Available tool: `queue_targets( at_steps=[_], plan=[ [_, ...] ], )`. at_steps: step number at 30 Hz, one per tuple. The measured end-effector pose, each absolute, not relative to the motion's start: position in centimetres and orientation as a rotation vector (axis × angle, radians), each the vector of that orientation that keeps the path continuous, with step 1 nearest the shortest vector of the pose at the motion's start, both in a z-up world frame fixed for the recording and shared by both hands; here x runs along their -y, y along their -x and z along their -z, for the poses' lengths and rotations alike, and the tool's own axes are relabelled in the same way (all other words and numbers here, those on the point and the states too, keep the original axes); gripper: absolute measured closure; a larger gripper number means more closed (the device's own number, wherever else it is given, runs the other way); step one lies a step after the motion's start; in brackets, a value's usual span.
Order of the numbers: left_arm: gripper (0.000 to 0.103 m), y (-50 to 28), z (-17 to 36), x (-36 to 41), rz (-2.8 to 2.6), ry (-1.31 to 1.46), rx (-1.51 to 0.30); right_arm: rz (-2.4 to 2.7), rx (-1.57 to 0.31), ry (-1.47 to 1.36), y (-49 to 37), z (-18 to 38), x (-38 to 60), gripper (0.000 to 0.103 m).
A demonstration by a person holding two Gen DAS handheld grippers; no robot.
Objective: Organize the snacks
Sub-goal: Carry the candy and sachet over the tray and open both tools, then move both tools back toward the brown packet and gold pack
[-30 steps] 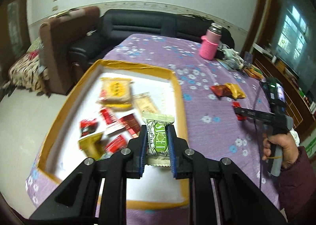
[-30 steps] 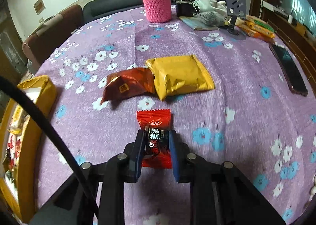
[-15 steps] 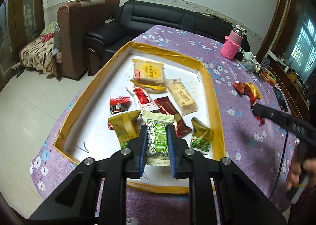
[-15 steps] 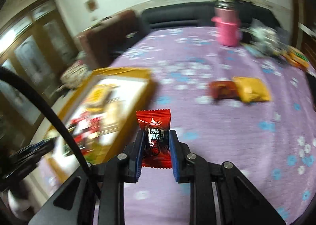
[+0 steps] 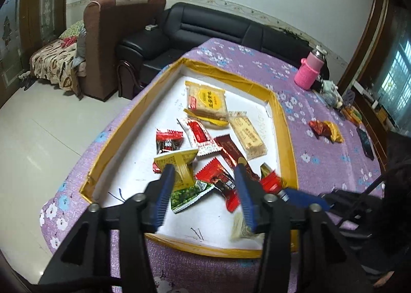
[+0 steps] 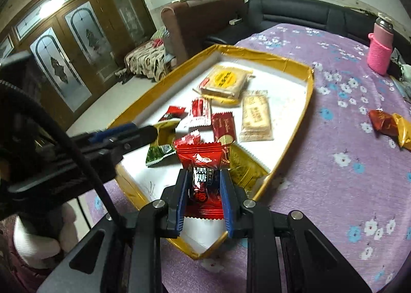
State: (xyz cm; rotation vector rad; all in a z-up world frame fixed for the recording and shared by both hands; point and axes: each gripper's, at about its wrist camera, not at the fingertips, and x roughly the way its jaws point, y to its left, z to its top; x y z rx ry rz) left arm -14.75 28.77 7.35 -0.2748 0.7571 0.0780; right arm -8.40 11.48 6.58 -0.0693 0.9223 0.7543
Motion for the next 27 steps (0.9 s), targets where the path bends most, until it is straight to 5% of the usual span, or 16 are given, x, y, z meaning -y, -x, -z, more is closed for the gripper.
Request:
queue_targets(
  at_steps=[4,6,27],
  plan=[
    [0.014,15.3,-8.3,-28.8,-0.146,0.274,-0.713,-0.754,-0.919,0.1,8.9,-6.2,-12.1,0.078],
    [0.008,15.5,-8.8,-28.5,-0.201,0.253,-0.699,-0.751,-0.896,0.108,9.3,-6.5,-12.0,0.078],
    [0.007,16.3,-10.7,-23.6,-0.232,0.08,-0.697,-0.647,-0.84,-0.053,8.8,-8.1,-5.2,0.072]
  ],
)
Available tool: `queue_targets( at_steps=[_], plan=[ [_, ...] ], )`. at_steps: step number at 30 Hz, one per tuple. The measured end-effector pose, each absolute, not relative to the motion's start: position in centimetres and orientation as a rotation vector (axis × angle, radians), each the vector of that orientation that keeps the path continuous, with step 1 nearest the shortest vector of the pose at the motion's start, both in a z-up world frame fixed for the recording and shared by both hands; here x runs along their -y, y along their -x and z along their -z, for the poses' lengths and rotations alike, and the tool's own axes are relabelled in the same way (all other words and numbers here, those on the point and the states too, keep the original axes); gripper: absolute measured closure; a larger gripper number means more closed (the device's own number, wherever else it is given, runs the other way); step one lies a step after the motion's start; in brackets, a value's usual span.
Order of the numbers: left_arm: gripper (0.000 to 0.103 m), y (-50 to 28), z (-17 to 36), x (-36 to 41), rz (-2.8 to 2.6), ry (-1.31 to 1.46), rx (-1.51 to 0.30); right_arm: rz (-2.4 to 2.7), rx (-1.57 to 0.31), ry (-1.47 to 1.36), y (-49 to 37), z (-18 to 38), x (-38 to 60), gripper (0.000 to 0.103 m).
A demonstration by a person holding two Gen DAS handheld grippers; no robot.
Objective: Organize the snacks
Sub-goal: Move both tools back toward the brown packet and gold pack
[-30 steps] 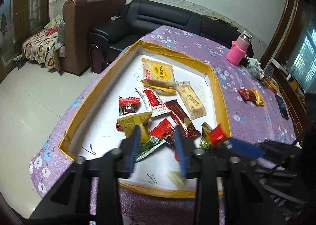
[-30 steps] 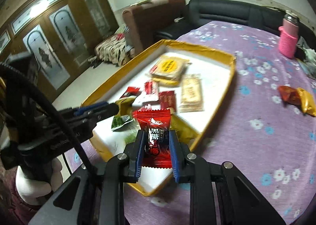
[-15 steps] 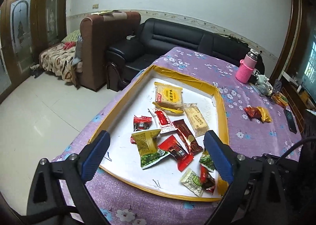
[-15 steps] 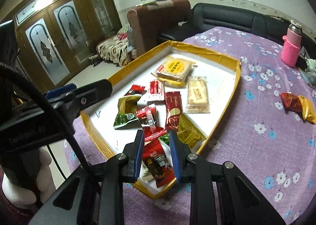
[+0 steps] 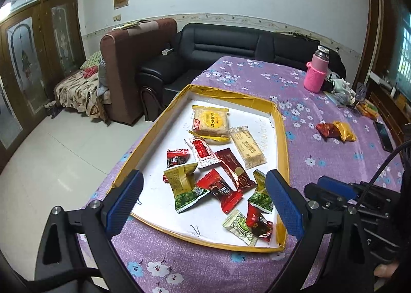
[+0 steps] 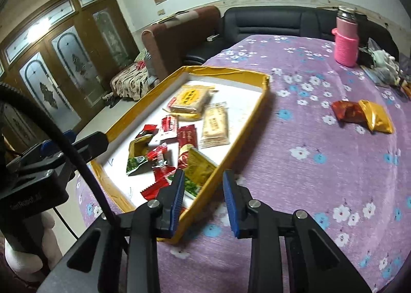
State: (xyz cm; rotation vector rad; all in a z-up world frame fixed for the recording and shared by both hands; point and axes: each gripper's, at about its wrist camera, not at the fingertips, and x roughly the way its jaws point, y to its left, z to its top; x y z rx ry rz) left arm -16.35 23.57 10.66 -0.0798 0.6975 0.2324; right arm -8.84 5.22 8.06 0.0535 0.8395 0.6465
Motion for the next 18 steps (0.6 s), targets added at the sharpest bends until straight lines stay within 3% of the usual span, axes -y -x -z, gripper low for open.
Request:
queue_targets(
  at_steps=[18],
  plan=[
    [0.007,15.9,-11.5,-19.3,-0.236,-0.025,-0.69,-0.582,-0.832,-0.157,8.2,-7.4,0.6,0.071]
  ],
)
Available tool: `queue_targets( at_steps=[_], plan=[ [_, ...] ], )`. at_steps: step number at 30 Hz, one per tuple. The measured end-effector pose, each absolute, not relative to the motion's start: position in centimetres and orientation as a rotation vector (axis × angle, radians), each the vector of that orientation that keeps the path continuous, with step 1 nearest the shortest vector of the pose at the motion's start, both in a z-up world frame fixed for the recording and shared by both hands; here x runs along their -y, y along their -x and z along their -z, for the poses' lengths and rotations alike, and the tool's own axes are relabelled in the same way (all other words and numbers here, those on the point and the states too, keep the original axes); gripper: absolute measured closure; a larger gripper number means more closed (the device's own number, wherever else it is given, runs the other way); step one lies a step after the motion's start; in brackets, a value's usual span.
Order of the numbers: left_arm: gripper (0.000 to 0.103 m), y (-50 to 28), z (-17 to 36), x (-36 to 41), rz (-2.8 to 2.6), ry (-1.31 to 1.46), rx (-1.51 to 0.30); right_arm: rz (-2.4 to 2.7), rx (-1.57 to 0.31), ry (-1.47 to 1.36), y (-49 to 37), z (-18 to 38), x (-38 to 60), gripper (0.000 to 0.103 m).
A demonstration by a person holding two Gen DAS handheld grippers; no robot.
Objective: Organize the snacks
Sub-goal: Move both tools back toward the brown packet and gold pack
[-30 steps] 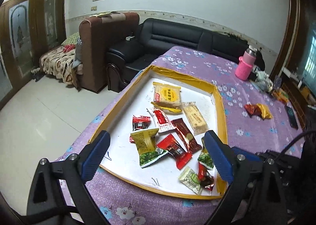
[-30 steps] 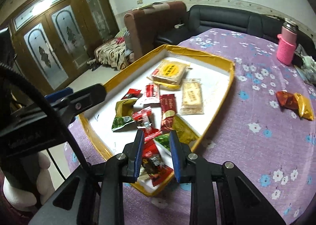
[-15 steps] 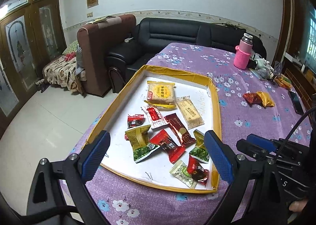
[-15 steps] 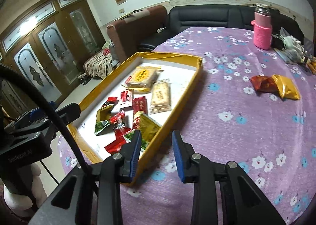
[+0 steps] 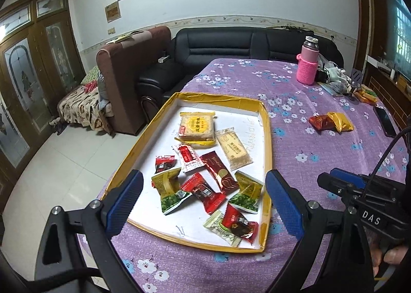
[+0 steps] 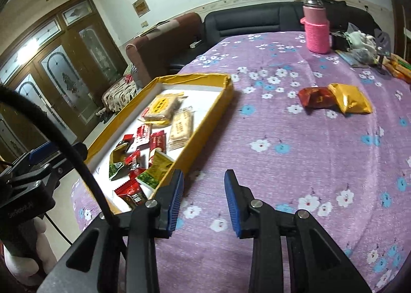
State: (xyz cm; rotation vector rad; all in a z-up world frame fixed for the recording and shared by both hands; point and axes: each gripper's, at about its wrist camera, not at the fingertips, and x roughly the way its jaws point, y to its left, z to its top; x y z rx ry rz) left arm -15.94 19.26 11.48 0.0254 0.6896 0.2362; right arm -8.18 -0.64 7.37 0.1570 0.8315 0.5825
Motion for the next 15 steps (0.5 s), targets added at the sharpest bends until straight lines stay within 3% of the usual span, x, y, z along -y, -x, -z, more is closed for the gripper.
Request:
queue_targets(
  at_steps=[15],
  plan=[
    [0.007,16.1,-11.9,-17.3,-0.205,-0.055,-0.679,-0.495,-0.805,-0.16,7.7,-7.2,4.3,0.068]
  ],
)
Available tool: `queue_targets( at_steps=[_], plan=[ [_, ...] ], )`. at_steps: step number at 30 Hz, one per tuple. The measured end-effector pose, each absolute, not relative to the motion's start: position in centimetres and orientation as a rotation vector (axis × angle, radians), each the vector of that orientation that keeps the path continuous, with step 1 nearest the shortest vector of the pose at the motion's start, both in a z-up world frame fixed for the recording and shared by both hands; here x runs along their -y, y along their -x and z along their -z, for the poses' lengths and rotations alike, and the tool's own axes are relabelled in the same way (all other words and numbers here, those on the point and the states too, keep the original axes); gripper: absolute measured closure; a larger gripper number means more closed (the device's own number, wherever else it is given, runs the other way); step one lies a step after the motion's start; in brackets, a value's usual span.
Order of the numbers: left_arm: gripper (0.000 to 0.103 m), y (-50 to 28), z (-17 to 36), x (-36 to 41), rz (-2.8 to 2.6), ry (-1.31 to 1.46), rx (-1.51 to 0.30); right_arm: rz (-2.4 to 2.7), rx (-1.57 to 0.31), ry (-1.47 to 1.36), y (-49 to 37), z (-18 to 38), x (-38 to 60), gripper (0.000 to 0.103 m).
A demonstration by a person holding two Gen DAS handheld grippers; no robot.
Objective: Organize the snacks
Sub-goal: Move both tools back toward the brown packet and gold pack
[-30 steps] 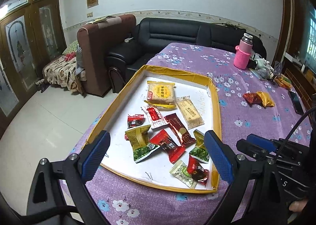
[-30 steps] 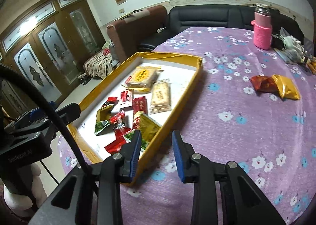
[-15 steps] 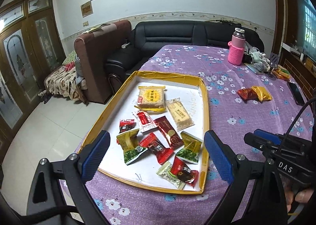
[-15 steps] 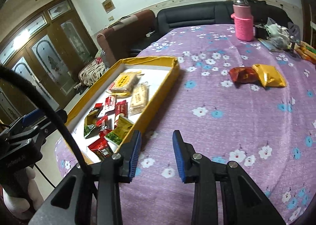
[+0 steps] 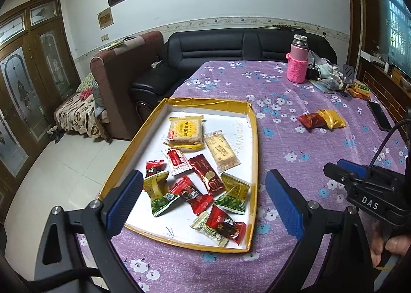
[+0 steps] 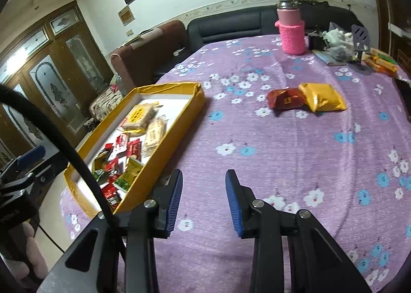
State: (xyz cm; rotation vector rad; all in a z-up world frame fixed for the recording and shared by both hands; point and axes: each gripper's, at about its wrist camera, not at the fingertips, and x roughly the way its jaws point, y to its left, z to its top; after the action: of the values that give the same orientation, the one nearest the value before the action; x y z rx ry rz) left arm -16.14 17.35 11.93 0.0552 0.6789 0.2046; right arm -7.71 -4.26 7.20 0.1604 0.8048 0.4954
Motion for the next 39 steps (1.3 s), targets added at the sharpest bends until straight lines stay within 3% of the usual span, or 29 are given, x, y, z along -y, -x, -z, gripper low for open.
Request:
queue_targets(
  at_steps=[12,29,39],
  plan=[
    [0.007,16.0,-12.2,-16.4,-0.168,-0.045,-0.667,-0.222,-0.716,0.015,8.0,-8.5,6.0,0.062],
    [0.007,14.6,-11.7,-13.1,-0.072,-0.086,-0.681,-0.169,-0.71,0.054,7.1,-7.6,7.9,0.058],
    [0.007,11.4,-12.7,-13.2,0.056,0.006,-0.725,-0.153,-0.844,-0.086,0.2,-6.7,13.9,0.056]
  ],
)
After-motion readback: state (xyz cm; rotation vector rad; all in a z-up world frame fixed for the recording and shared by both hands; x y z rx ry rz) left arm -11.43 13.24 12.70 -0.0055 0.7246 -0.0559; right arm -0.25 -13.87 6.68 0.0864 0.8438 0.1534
